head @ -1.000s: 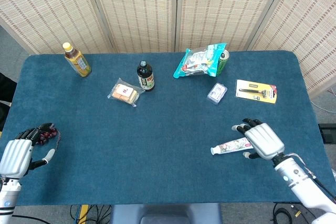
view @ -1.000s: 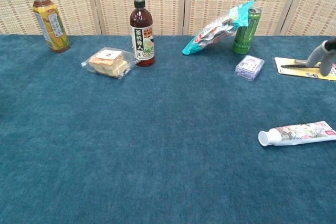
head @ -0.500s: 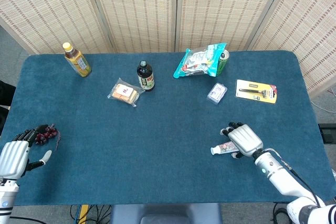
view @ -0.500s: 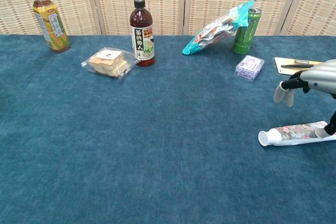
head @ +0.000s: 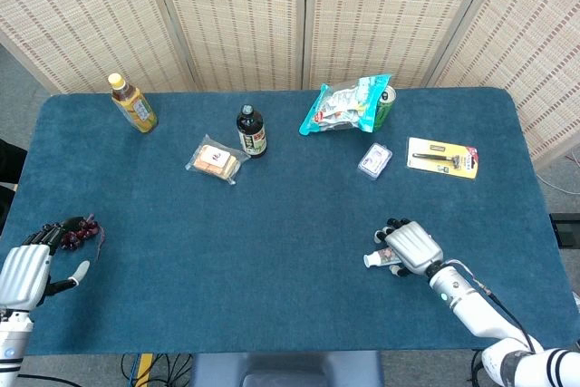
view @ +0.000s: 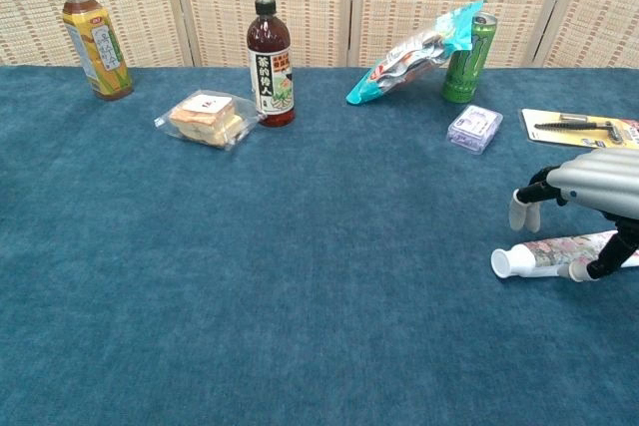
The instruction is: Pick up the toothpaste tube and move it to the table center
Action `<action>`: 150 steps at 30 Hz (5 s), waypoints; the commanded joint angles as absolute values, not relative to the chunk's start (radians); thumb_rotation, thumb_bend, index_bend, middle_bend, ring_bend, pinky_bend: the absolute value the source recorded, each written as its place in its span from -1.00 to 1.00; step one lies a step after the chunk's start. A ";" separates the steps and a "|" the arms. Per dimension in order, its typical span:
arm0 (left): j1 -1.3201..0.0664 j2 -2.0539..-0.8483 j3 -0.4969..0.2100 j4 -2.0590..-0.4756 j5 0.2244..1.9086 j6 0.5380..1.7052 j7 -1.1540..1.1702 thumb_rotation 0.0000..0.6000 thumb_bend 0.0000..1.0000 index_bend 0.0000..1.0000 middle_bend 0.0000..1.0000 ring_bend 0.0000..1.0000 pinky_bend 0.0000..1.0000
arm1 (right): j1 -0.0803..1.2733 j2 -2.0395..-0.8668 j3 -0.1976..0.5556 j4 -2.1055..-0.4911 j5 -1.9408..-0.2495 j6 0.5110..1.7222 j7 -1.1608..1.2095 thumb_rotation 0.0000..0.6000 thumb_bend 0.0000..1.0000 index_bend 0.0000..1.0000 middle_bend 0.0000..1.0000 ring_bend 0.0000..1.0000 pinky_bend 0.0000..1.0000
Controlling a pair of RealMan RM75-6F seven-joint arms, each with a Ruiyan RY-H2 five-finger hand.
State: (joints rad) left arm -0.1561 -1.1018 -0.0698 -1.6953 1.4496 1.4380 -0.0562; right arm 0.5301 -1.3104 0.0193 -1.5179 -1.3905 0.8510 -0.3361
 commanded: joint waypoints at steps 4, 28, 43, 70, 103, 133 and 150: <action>-0.156 -1.109 -0.071 -1.684 1.450 1.437 -0.067 1.00 -0.46 -0.66 -0.42 -0.47 -0.45 | 0.525 -1.337 0.003 -1.480 -1.392 0.864 -0.323 1.00 -0.37 -0.28 -0.22 -0.60 -0.44; -0.156 -1.131 -0.070 -1.638 1.444 1.419 -0.101 1.00 -0.46 -0.66 -0.42 -0.47 -0.45 | 0.525 -1.388 -0.008 -1.416 -1.350 0.885 -0.359 1.00 -0.21 -0.06 -0.07 -0.46 -0.41; -0.159 -1.128 -0.069 -1.636 1.452 1.411 -0.121 1.00 -0.46 -0.66 -0.42 -0.47 -0.45 | 0.528 -1.399 -0.017 -1.421 -1.355 0.897 -0.376 1.00 0.73 0.24 0.17 -0.18 -0.19; -0.498 -1.005 -0.102 -1.604 1.694 1.119 -0.295 1.00 -0.46 -0.67 -0.41 -0.41 -0.43 | 0.793 -1.015 0.148 -1.780 -1.241 0.572 -0.162 1.00 1.00 0.70 0.51 0.29 0.17; -0.888 -1.154 -0.058 -1.611 1.857 0.906 -0.351 1.00 -0.46 -0.74 -0.19 -0.25 -0.20 | 1.179 -1.101 0.073 -1.723 -0.932 0.414 -0.230 1.00 1.00 0.79 0.58 0.38 0.24; -1.014 -1.292 -0.029 -1.523 1.757 0.801 -0.197 1.00 -0.46 -0.74 -0.19 -0.25 -0.20 | 1.291 -1.199 -0.001 -1.661 -0.858 0.421 -0.212 1.00 1.00 0.81 0.60 0.39 0.24; -1.034 -1.299 -0.011 -1.526 1.715 0.774 -0.121 1.00 -0.46 -0.69 -0.19 -0.25 -0.18 | 1.300 -1.223 -0.012 -1.637 -0.866 0.433 -0.186 1.00 1.00 0.87 0.64 0.44 0.24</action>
State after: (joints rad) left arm -1.0323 -1.2982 -0.0131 -1.5260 1.7181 0.7766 -0.1261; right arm 1.3009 -1.2221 -0.0131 -1.6377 -0.8641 0.4327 -0.1872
